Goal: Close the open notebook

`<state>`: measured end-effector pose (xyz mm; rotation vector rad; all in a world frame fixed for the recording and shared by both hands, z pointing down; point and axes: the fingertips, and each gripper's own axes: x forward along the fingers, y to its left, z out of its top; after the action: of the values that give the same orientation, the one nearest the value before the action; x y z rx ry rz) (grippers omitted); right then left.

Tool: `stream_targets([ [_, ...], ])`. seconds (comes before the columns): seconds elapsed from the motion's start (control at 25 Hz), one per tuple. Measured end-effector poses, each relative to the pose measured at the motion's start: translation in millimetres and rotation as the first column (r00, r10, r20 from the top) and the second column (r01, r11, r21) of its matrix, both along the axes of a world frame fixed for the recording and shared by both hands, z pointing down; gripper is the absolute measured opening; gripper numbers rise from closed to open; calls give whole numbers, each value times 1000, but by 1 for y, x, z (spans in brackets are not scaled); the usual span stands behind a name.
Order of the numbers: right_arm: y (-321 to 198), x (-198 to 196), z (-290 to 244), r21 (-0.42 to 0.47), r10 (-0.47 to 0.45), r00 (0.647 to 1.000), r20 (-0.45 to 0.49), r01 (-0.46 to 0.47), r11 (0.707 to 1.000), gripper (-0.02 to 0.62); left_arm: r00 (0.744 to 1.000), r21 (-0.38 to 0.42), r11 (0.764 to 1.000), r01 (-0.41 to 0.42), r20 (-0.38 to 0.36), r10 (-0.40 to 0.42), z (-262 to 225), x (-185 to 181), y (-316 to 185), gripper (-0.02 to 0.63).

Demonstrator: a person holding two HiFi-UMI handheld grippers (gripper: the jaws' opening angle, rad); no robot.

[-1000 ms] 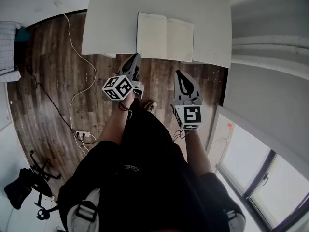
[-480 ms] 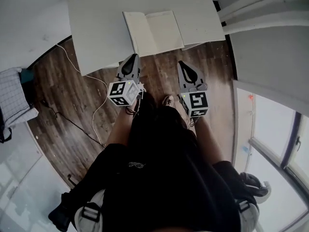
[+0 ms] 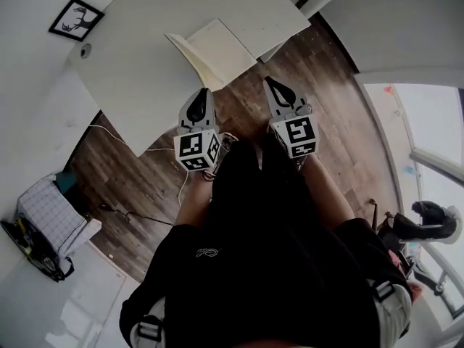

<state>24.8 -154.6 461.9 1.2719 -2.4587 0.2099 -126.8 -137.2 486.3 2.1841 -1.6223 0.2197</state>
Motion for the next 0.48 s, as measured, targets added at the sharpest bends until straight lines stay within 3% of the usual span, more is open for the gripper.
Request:
stream_targets([
  [0.28, -25, 36, 13, -4, 15, 1000, 3, -15, 1000, 23, 992, -7, 999, -44, 117, 45, -5, 30, -16, 18],
  [0.48, -45, 48, 18, -14, 26, 999, 41, -26, 1000, 23, 981, -54, 995, -81, 172, 89, 0, 55, -30, 18],
])
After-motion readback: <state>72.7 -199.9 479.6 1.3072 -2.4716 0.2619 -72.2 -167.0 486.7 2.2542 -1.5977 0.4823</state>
